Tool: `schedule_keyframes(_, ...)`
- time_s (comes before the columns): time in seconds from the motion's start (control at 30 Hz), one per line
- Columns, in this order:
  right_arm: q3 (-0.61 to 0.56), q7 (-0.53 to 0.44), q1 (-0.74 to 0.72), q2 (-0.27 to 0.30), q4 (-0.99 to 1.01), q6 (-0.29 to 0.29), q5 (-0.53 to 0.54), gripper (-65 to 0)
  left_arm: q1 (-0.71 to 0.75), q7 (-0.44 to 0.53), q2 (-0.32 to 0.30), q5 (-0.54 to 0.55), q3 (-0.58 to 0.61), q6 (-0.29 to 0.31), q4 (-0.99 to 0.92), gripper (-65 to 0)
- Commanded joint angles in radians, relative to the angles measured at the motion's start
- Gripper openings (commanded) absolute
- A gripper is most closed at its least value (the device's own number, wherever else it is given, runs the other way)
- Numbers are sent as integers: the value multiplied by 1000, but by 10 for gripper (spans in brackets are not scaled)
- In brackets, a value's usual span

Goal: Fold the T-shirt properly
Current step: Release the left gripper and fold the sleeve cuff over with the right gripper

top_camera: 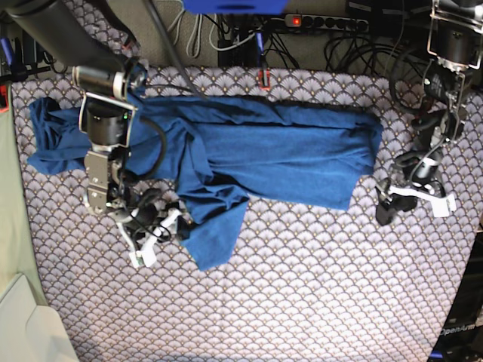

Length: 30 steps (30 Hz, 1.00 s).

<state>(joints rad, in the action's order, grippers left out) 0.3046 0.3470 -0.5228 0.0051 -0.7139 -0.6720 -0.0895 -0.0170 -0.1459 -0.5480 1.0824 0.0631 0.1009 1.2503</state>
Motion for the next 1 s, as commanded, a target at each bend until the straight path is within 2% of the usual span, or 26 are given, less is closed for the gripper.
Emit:
schedule_keyframes(0.0,-3,-27,-36,-9,-14,-2,20,-324,-14,25,-19,8,-6,10,18,-188)
schedule_keyframes(0.2,-3,-29,-36,-15,-13,-1,20,-324,5,25,-20,8,-13,10,18,-188)
schedule_keyframes(0.5,-5,-29,-32,-58,-5,-1,15,-341,7,25,-20,8,-13,10,18,-188)
schedule_keyframes(0.57,-5,-29,-36,-60,41,-1,15,-386,7,25,-20,8,-13,10,18,-188)
schedule_keyframes(0.77,-5,-119,-78,-60,176,-1,15,-638,7,25,-19,8,-13,10,18,-188)
schedule_keyframes(0.97,-5,-118,-87,-96,170,-5,15,-650,7,25,-25,9,-13,10,18,-188)
